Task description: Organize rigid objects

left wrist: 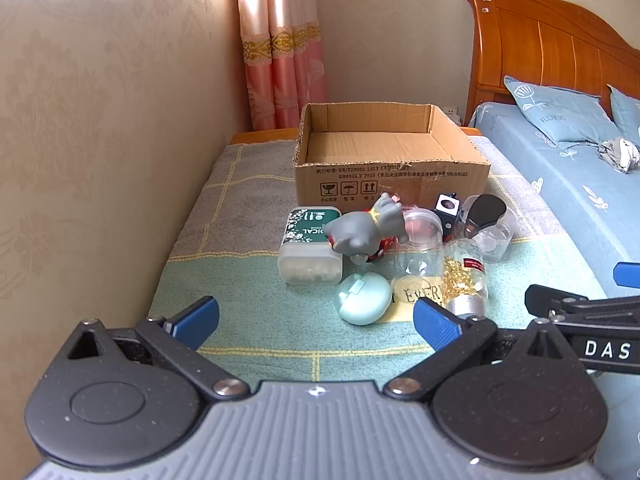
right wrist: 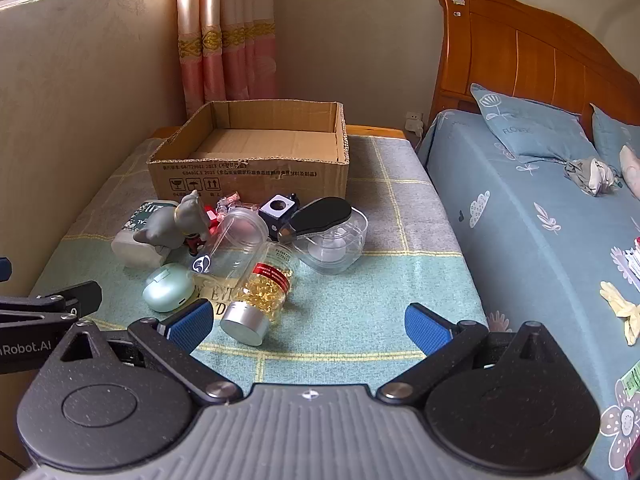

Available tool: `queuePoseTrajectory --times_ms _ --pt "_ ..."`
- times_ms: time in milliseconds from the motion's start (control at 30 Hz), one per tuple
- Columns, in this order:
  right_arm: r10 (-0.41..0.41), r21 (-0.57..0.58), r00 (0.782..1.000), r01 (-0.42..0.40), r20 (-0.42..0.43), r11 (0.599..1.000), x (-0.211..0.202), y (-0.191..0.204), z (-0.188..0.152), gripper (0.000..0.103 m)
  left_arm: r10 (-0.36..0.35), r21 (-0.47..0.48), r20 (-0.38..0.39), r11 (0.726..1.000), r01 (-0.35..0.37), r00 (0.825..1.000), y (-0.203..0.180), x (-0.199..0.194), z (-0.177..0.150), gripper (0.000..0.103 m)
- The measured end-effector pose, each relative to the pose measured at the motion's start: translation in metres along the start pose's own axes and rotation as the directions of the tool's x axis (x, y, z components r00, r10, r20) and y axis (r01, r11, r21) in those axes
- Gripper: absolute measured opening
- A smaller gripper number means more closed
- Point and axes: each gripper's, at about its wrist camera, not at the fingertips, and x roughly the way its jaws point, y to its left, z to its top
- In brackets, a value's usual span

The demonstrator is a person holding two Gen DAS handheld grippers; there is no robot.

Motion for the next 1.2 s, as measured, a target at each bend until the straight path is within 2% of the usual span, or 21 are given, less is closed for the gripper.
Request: queuePoseTrajectory --times_ms 1200 --pt "-0.016 -0.012 0.999 0.016 0.035 1.0 -0.0017 -0.0003 0.0032 0.103 -0.004 0.0 0.014 1.0 0.004 1.0 -0.0032 -0.0019 0.0053 0.102"
